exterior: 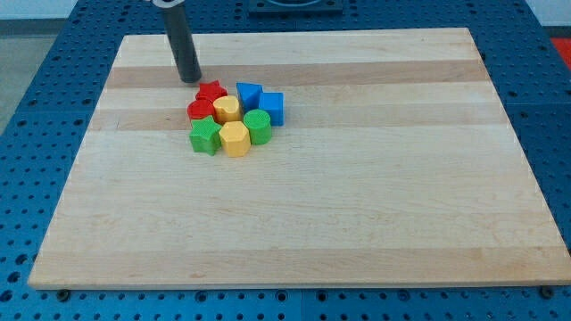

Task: Push the green circle below the blue cube

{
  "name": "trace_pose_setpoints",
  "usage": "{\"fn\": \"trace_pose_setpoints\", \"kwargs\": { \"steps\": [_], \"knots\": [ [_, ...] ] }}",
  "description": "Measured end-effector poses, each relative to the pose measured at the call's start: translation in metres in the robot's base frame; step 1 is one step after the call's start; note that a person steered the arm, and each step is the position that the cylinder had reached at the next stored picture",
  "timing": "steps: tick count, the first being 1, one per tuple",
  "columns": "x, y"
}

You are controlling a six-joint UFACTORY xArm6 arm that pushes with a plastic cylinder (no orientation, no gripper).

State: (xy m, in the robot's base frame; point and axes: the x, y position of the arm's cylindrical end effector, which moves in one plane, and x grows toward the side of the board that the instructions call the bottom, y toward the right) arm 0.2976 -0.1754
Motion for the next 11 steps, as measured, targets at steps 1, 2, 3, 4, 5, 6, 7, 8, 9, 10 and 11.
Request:
{"fn": "trace_pose_setpoints", "kwargs": {
  "steps": [1, 2, 3, 4, 5, 6, 7, 8, 9, 10, 11],
  "knots": [
    [0.020, -0.024],
    [0.052, -0.057],
    [0.090, -0.041],
    [0.120, -0.004],
    [0.132, 0.041],
    [0.106, 0.061],
    [0.070, 0.037],
    [0.073, 0.044],
    [0.076, 0.083],
    [0.090, 0.111],
    [0.103, 0.137]
  ]
}}
